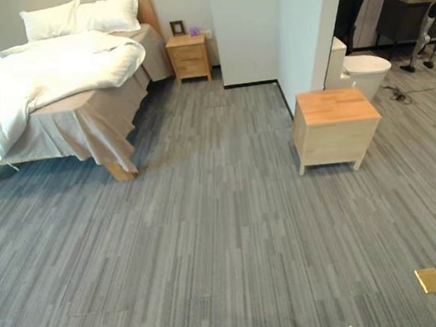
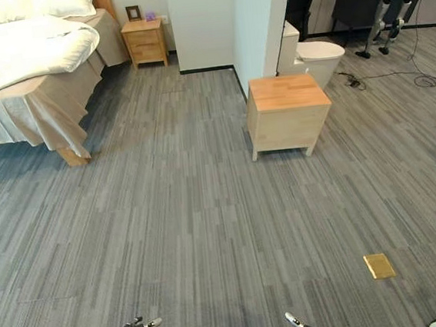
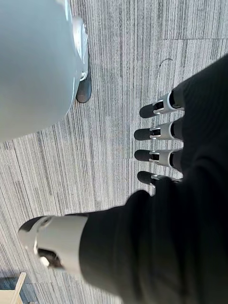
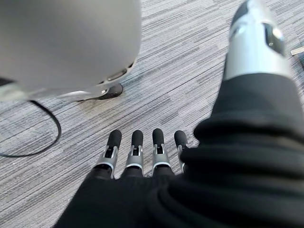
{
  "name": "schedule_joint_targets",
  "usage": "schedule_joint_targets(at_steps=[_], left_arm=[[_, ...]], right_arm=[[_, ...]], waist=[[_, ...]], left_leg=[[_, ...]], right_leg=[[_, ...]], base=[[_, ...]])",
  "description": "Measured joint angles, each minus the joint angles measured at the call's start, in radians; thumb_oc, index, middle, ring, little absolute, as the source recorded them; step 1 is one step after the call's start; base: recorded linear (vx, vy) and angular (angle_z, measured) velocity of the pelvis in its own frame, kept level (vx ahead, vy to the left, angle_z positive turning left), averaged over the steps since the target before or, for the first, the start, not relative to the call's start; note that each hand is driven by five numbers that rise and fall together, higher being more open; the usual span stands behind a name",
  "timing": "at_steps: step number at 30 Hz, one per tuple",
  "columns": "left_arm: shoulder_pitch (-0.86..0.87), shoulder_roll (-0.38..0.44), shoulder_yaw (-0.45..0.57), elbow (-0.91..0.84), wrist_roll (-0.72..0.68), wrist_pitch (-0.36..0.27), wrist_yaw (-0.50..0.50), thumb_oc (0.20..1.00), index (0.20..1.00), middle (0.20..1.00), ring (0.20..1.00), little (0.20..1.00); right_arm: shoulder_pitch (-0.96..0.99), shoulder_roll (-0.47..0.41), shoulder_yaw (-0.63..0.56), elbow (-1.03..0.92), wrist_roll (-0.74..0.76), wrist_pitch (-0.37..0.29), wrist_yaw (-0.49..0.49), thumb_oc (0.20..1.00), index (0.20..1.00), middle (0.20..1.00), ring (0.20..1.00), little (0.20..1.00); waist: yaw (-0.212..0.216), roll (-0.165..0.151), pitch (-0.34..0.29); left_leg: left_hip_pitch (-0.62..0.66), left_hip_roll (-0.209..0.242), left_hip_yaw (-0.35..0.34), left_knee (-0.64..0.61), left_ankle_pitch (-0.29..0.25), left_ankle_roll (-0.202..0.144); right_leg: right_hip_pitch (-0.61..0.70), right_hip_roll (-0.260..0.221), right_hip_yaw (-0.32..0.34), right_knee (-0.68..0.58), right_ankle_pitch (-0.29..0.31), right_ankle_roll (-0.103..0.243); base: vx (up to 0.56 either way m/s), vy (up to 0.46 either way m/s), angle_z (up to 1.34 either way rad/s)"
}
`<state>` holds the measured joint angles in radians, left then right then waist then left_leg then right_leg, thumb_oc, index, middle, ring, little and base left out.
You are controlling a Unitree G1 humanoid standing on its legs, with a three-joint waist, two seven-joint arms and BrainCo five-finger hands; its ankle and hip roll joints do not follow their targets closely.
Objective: Making the bed.
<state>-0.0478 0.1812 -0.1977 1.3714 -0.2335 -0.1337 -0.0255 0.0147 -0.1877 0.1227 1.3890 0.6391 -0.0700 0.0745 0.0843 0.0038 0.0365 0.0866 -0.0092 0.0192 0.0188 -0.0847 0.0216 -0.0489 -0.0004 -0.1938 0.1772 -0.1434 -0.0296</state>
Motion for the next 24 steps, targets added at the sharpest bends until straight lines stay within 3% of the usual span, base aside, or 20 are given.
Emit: schedule_joint_targets(at_steps=[9,13,15,18,22,24], left_arm=[[-0.013,0.004,0.028,-0.054,-0.086,-0.006,0.012,1.000,1.000,1.000,1.000,1.000],[-0.003,0.072,0.039,-0.474,-0.158,-0.033,0.047,1.000,1.000,1.000,1.000,1.000],[-0.042,0.089,0.056,-0.524,-0.160,-0.071,0.055,1.000,1.000,1.000,1.000,1.000],[0.022,0.141,0.089,-0.807,-0.197,-0.073,0.065,1.000,1.000,1.000,1.000,1.000],[0.044,0.137,0.128,-0.850,-0.227,-0.091,0.082,1.000,1.000,1.000,1.000,1.000],[0.051,0.135,0.130,-0.872,-0.233,-0.085,0.087,1.000,1.000,1.000,1.000,1.000]], right_arm=[[-0.044,-0.015,-0.018,-0.076,0.032,0.005,-0.017,1.000,1.000,1.000,1.000,1.000],[-0.031,-0.114,0.073,-0.564,-0.067,-0.036,-0.048,1.000,1.000,1.000,1.000,1.000],[-0.075,-0.127,0.060,-0.602,-0.096,-0.071,-0.049,1.000,1.000,1.000,1.000,1.000],[-0.064,-0.214,0.083,-0.852,-0.211,-0.062,-0.071,1.000,1.000,1.000,1.000,1.000],[-0.089,-0.223,0.083,-0.859,-0.249,-0.080,-0.068,1.000,1.000,1.000,1.000,1.000],[-0.089,-0.223,0.082,-0.830,-0.248,-0.075,-0.068,1.000,1.000,1.000,1.000,1.000]], waist=[[0.001,0.007,0.000],[0.000,0.019,0.007],[0.001,0.021,-0.001],[-0.001,0.028,0.015],[0.008,0.020,0.016],[0.026,0.032,0.026]], left_leg=[[-0.002,0.000,0.001,0.000,-0.001,-0.001],[-0.013,-0.002,0.003,0.001,0.002,0.002],[-0.009,-0.001,0.003,0.001,0.002,0.002],[-0.015,-0.001,0.003,-0.002,0.003,0.002],[-0.010,-0.005,-0.007,0.017,0.004,0.001],[-0.008,-0.003,-0.031,-0.007,0.005,0.000]], right_leg=[[-0.003,0.000,0.002,0.004,0.000,0.000],[-0.019,-0.001,0.006,0.013,0.007,0.006],[-0.013,0.000,0.005,0.008,0.006,0.007],[-0.013,0.002,0.006,-0.007,0.022,0.001],[0.025,0.003,0.015,-0.065,0.039,0.004],[0.032,0.003,-0.010,-0.072,0.051,0.008]], base=[[0.00,0.009,0.00],[-0.01,0.011,-0.02],[-0.01,0.024,0.00],[-0.01,0.036,-0.02],[0.00,0.041,-0.07],[-0.01,0.083,0.22]])
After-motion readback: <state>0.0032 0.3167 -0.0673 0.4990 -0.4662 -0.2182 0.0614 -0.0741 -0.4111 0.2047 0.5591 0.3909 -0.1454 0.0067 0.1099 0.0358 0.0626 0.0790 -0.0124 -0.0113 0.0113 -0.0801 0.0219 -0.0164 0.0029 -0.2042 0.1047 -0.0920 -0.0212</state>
